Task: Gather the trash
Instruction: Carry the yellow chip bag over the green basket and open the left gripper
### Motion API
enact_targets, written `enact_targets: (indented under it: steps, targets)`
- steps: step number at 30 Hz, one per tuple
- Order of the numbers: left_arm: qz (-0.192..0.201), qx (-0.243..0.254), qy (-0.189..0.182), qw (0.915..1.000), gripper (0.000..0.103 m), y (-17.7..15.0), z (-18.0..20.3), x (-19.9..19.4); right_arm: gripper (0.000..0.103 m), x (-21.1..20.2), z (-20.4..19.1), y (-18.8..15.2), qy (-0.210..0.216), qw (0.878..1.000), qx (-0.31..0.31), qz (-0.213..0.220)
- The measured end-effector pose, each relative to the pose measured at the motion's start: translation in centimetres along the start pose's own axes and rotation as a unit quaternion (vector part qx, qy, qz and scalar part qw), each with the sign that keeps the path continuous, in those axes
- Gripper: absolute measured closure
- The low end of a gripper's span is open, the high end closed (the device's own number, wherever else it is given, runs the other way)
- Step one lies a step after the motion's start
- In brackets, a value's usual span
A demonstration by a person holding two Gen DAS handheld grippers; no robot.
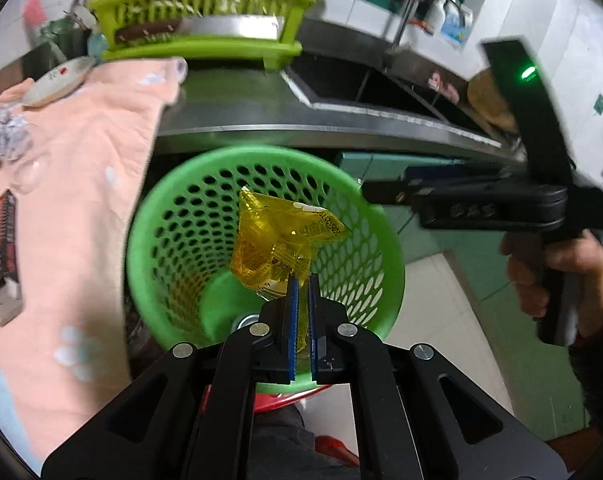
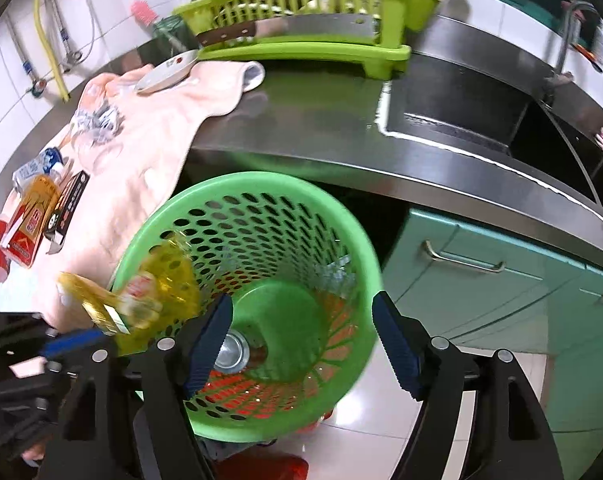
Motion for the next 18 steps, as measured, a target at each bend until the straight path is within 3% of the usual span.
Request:
enact_targets:
  steps: [4, 8, 18]
  targets:
    - [-0.012, 0.002, -0.006, 0.9999, 0.092, 0.0, 0.6, 1.2, 0.033, -0.2, 0.8, -0.4, 0.001, 1.0, 0.007, 0.003]
    - [-0.01, 0.001, 0.002, 0.9999, 0.068, -0.2, 0.6, 1.3, 0.033, -0.3, 0.9, -0.5, 0.003, 1.0, 0.006, 0.006]
    - [0.021, -0.021, 0.014, 0.9995, 0.062, -0.7, -1.3, -1.9, 0.033, -0.5, -1.8, 0.2, 0.02, 1.0, -0.012, 0.012]
Point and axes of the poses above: each gripper's, at about its wrist camera, not at the fingertips, and x roughly the way its jaws point, z to its right, y to its top, the point moved 9 cm from there along x, roughly the way its jaws point, and after that the axes turned 8 degrees about -z, right-handed, at the moved point
